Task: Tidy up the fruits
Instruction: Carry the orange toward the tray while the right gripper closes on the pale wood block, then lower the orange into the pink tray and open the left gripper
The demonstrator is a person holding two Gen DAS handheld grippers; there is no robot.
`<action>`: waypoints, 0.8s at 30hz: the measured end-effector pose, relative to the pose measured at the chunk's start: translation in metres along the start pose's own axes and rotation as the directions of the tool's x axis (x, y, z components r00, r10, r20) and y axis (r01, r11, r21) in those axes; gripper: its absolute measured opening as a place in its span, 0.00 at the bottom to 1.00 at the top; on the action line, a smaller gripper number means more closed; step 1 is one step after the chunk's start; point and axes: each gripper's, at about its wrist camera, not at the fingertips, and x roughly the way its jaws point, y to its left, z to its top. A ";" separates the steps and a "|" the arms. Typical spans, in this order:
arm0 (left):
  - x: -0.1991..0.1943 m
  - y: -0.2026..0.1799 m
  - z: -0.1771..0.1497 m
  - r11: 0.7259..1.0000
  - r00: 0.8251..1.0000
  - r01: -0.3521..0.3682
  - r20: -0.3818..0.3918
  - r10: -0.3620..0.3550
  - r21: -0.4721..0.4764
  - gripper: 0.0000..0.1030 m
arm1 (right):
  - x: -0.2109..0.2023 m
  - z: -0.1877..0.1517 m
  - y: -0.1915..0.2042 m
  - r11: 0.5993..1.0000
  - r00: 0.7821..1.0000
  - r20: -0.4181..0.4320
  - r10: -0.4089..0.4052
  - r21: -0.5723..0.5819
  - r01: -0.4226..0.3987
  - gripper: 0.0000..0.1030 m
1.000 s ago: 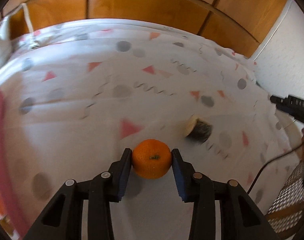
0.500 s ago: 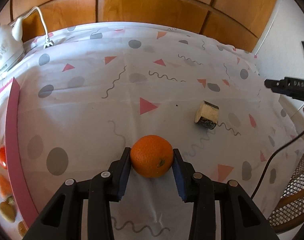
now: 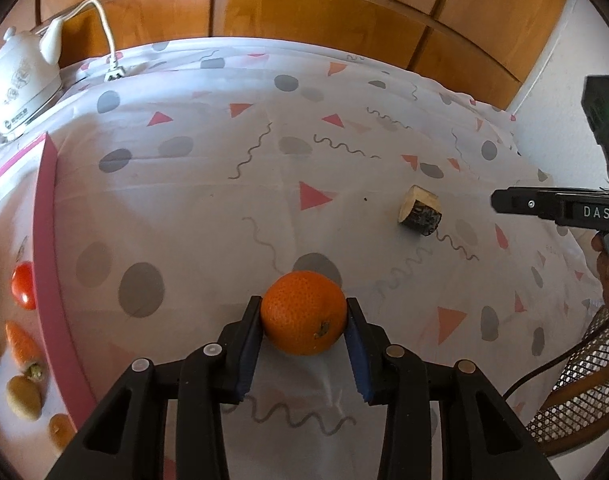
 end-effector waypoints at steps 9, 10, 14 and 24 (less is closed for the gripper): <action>-0.024 0.007 -0.005 1.000 0.999 -0.001 0.044 0.001 -0.014 0.38 | 0.031 0.012 0.038 0.997 0.998 -0.028 0.059 0.054 -0.057 0.54; -0.027 0.008 -0.005 1.000 0.999 0.001 0.050 0.000 -0.015 0.38 | 0.037 0.013 0.039 0.994 0.997 -0.032 0.076 0.086 -0.073 0.54; -0.040 0.011 -0.006 1.000 0.997 0.007 0.082 -0.005 -0.020 0.38 | 0.056 0.012 0.043 0.983 0.992 -0.052 0.115 0.149 -0.106 0.54; -0.084 0.045 -0.002 0.992 0.987 0.011 0.161 0.010 -0.127 0.38 | 0.059 0.001 0.062 0.999 1.000 0.000 -0.014 0.041 0.014 0.33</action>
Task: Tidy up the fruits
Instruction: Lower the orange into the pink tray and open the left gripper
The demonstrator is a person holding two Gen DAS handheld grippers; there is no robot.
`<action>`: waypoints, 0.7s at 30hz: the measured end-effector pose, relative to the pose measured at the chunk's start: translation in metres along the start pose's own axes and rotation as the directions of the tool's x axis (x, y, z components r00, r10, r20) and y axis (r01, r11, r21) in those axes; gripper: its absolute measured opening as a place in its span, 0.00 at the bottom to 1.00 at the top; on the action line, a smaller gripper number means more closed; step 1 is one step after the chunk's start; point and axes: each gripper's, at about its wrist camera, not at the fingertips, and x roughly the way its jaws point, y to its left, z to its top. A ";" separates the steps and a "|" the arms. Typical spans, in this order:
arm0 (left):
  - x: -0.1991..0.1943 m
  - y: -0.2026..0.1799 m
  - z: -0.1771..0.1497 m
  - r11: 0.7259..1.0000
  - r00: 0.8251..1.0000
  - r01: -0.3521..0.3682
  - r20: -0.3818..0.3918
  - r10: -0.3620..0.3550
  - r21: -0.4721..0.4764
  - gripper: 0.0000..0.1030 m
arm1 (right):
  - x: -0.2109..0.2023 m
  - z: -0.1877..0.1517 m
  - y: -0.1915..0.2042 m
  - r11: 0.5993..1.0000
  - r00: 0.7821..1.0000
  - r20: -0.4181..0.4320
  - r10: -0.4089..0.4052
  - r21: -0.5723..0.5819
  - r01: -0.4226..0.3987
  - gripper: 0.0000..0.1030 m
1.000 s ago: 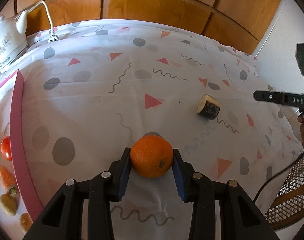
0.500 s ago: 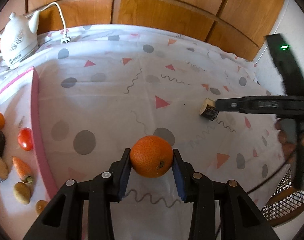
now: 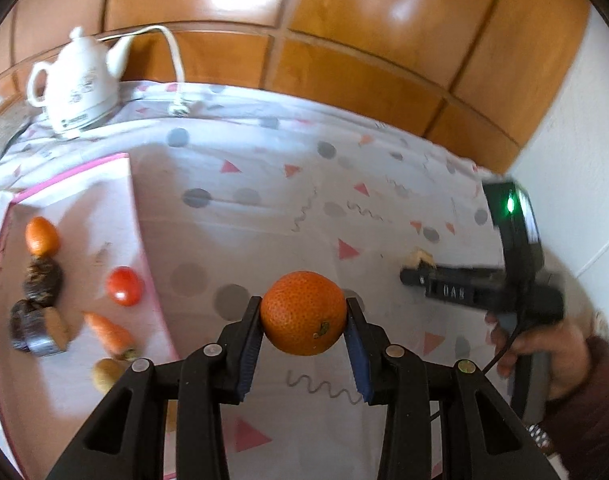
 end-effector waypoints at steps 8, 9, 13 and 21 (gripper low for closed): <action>-0.037 0.049 0.007 0.991 0.996 -0.050 0.072 0.059 -0.128 0.38 | 0.000 -0.005 0.003 0.999 0.999 0.023 -0.027 -0.034 0.027 0.33; -0.042 0.058 0.006 0.987 0.994 -0.060 0.077 0.072 -0.151 0.38 | -0.001 -0.005 0.004 0.999 0.999 0.028 -0.032 -0.041 0.033 0.33; -0.059 0.088 0.000 0.971 0.988 -0.100 0.095 0.123 -0.216 0.38 | 0.000 -0.008 0.006 0.998 0.998 0.045 -0.039 -0.054 0.041 0.33; -0.097 0.152 -0.023 0.917 0.968 -0.174 0.110 0.227 -0.359 0.38 | -0.001 -0.012 0.010 0.996 0.996 0.077 -0.051 -0.073 0.056 0.33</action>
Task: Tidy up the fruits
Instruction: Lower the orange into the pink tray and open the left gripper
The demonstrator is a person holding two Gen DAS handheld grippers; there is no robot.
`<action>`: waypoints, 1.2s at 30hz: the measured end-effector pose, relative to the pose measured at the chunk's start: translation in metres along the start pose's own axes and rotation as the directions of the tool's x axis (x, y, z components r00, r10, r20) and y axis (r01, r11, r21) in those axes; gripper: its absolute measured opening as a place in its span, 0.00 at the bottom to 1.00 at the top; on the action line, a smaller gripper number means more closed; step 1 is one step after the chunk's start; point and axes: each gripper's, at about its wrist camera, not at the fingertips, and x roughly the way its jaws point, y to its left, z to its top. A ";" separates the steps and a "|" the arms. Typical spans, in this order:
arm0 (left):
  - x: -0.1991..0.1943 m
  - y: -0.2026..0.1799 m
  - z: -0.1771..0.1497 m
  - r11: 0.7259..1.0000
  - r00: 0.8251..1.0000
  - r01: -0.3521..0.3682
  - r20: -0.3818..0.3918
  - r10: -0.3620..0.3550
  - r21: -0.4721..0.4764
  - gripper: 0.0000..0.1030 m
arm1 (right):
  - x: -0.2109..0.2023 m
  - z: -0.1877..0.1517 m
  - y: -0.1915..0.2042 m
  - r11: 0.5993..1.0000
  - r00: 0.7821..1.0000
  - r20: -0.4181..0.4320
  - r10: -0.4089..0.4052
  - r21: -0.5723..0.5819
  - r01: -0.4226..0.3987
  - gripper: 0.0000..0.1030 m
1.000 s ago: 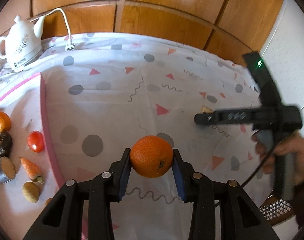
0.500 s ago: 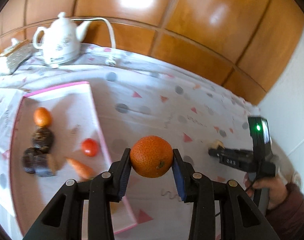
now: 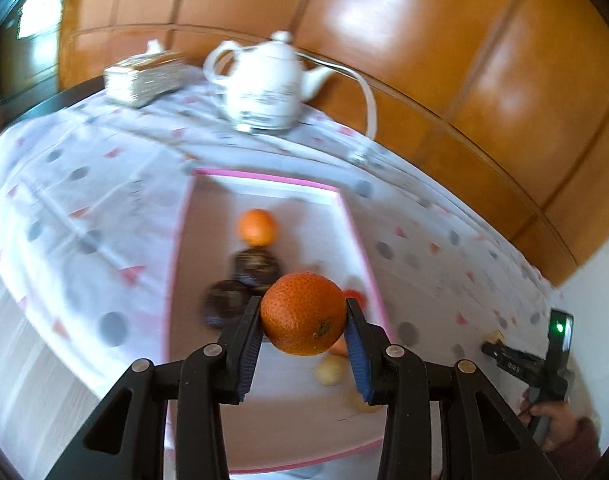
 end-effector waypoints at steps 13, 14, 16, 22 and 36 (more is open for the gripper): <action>0.004 0.041 -0.016 0.991 0.998 -0.050 -0.038 0.045 -0.121 0.38 | -0.002 -0.003 0.001 1.000 0.999 0.038 -0.007 -0.017 0.008 0.33; 0.006 0.038 -0.017 0.992 0.998 -0.046 -0.041 0.042 -0.117 0.38 | -0.002 -0.004 0.001 1.000 0.999 0.039 -0.008 -0.017 0.009 0.33; 0.011 0.032 -0.014 0.993 0.998 -0.040 -0.052 0.035 -0.107 0.38 | -0.002 -0.004 0.001 1.000 0.999 0.042 -0.008 -0.016 0.009 0.33; 0.029 0.006 0.009 0.998 0.999 -0.009 -0.038 0.007 -0.056 0.39 | -0.002 -0.004 0.002 1.000 0.999 0.043 -0.012 -0.015 0.013 0.33; 0.092 -0.017 0.026 0.998 0.995 -0.062 -0.077 0.062 0.005 0.39 | -0.002 -0.004 0.003 1.000 0.999 0.046 -0.021 -0.007 0.022 0.33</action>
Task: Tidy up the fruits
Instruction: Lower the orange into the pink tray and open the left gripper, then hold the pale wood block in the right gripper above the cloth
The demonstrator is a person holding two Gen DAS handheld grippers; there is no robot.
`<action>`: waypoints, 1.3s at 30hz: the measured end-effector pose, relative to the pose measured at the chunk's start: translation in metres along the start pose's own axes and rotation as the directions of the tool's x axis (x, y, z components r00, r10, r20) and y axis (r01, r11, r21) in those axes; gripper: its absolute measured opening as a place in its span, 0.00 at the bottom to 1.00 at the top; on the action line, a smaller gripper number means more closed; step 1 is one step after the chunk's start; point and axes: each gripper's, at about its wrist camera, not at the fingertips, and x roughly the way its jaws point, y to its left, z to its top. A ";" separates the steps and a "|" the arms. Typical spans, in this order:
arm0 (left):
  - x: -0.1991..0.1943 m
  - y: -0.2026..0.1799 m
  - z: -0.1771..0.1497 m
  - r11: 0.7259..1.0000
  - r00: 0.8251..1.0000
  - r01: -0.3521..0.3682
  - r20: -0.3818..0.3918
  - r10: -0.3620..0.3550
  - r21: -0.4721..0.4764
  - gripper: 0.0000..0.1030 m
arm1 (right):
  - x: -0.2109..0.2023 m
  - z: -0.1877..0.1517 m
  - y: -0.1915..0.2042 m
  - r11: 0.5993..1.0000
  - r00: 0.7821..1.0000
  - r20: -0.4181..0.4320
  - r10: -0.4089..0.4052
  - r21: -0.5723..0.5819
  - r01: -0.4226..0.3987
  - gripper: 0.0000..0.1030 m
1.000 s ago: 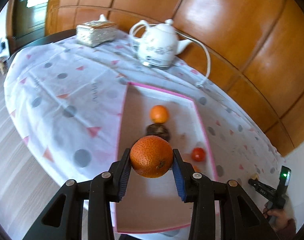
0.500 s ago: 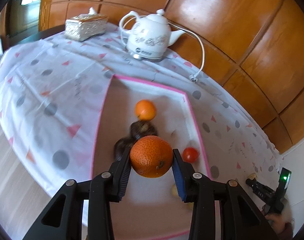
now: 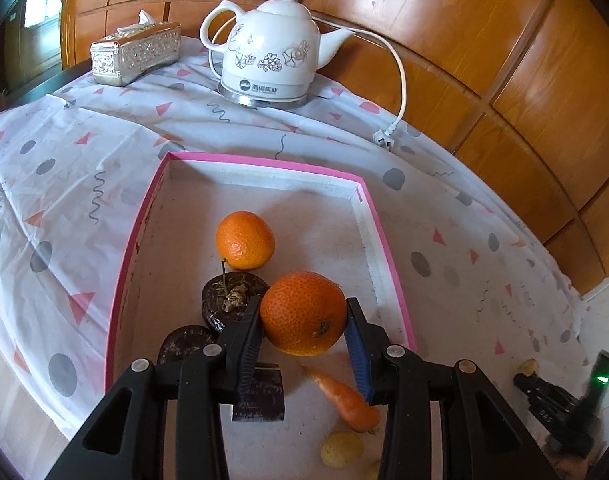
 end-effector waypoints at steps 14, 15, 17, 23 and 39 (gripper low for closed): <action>-0.002 0.010 -0.012 0.994 0.994 -0.102 0.023 0.103 -0.041 0.40 | -0.003 -0.003 0.000 1.000 1.000 0.023 -0.010 0.019 0.009 0.33; -0.003 0.011 -0.012 0.994 0.994 -0.101 0.030 0.103 -0.046 0.42 | -0.003 -0.004 0.000 1.000 1.000 0.025 -0.010 0.021 0.009 0.33; -0.006 0.011 -0.012 0.993 0.993 -0.108 0.044 0.111 -0.048 0.44 | -0.003 -0.004 0.000 1.000 1.000 0.029 -0.011 0.024 0.010 0.33; -0.021 0.007 -0.010 0.994 0.991 -0.099 0.086 0.103 -0.045 0.48 | -0.005 -0.006 0.001 0.999 0.999 0.037 -0.016 0.031 0.015 0.33; -0.071 0.008 -0.021 0.994 0.979 -0.095 0.177 0.104 -0.055 0.58 | -0.007 -0.009 0.001 0.999 0.997 0.076 -0.025 0.046 0.021 0.33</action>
